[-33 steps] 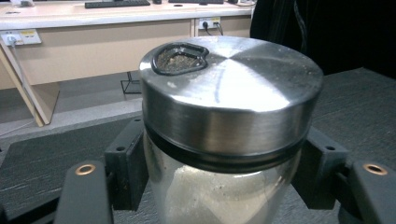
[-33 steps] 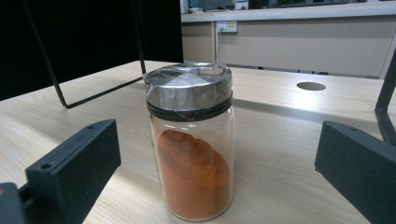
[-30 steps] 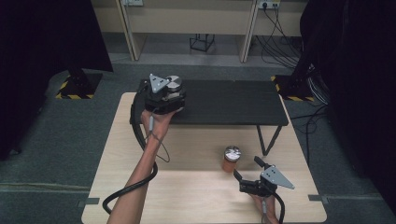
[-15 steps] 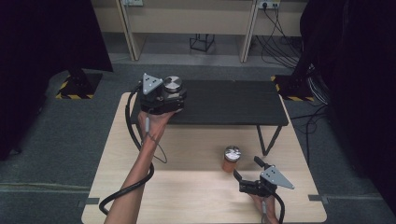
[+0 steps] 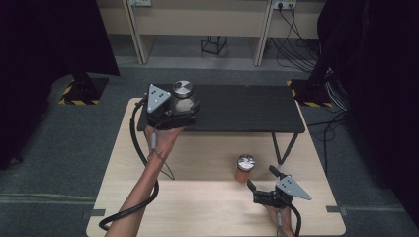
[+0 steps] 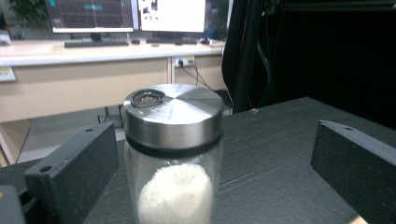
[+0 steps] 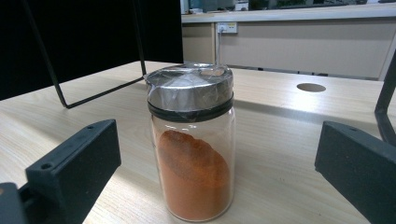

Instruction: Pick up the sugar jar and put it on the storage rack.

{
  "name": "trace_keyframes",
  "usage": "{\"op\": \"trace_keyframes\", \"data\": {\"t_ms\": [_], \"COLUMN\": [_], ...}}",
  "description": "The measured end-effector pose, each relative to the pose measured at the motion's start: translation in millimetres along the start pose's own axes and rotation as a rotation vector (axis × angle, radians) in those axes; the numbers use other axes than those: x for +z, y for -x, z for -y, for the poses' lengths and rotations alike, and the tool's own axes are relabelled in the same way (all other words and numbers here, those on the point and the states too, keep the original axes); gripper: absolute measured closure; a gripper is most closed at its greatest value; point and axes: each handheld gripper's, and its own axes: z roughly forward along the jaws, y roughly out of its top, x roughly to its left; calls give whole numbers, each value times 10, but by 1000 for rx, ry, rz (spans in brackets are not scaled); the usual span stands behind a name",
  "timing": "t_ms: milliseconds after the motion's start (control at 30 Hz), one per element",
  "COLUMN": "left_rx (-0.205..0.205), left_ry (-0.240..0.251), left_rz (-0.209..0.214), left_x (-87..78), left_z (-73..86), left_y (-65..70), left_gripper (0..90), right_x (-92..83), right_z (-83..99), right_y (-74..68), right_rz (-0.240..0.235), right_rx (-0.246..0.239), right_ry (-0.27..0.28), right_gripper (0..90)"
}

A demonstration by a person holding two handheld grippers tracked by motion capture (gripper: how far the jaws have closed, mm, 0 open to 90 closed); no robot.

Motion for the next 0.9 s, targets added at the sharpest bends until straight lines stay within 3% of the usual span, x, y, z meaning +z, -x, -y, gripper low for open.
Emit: {"op": "trace_keyframes", "data": {"t_ms": [200, 433, 567, 900], "left_rx": [-19, -5, 20, 55], "left_ry": [49, 106, 130, 129], "left_rz": [47, 123, 145, 179], "left_x": [-240, -454, -525, -639], "left_z": [183, 474, 651, 1062], "left_y": [-19, -27, 13, 58], "left_gripper": [6, 6, 5, 5], "right_x": [-1, -1, -1, 1], "right_z": [-1, -2, -1, -1], "right_y": [-5, -9, -11, -12], "right_rz": [1, 3, 4, 3], "right_rx": [0, 0, -2, -6], "right_ry": [-1, -1, -1, 0], "right_gripper": [3, 2, 2, 2]}}
